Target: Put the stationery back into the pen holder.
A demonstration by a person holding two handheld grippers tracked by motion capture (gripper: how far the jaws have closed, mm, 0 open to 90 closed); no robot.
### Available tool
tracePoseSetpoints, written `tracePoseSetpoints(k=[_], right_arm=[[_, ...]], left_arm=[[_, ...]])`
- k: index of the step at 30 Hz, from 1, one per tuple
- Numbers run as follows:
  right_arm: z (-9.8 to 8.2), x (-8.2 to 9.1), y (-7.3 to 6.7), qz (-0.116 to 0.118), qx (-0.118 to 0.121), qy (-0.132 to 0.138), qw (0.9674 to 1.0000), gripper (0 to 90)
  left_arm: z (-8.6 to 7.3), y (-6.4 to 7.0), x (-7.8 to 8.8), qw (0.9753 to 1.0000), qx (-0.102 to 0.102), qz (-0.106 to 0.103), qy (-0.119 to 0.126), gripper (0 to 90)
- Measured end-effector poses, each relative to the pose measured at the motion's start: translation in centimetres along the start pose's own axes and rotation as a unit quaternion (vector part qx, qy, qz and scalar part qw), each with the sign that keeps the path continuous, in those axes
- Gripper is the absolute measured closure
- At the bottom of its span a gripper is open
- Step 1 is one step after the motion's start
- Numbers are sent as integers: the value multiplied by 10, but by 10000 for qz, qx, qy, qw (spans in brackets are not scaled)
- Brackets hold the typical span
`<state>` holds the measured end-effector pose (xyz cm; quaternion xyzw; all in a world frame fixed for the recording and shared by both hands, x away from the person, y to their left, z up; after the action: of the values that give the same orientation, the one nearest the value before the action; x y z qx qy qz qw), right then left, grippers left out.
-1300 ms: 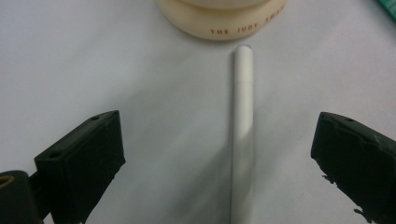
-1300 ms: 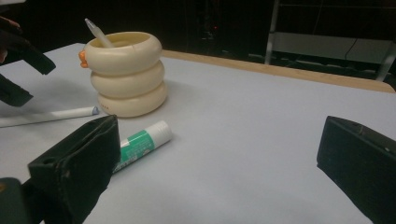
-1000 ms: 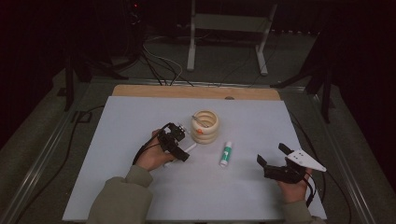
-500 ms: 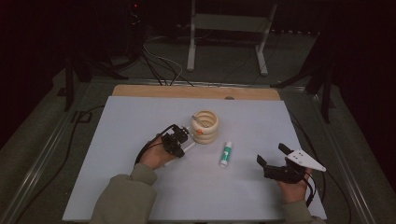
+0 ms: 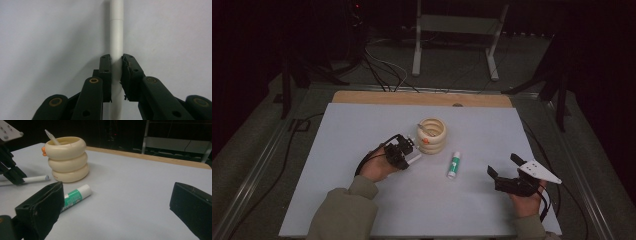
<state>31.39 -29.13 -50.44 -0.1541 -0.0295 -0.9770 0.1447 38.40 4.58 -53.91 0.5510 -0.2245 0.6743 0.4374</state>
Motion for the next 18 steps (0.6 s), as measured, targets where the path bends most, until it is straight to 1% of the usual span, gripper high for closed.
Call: tracePoseSetpoints(k=[4,9,11,14,18], right_arm=[[0,0,0,4,3,3,10000,4],[0,0,0,0,-7,3,10000,4],[0,0,0,1,-3,2,10000,4],[0,0,0,-2,-10,-2,10000,4],[0,0,0,-2,-14,0,10000,4]], left_arm=[[1,2,8,9998,2,-27,211,797],[3,6,20,9989,-68,-52,470,797],[5,8,25,9981,-74,-59,616,797],[6,10,33,9967,-117,-128,796,797],[7,12,41,9951,-152,-129,965,797]])
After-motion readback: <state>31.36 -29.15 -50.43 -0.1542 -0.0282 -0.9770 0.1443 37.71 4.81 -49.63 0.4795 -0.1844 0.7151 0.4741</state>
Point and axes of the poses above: each handheld gripper's, and its own axes: x roughly backward along the jaws, z roughly out of its top, y roughly to its right, the point moved 6 cm from there along -x, roughly forward along the jaws, and after that the axes turned 11 degrees about -z, right-handed, at the moved point
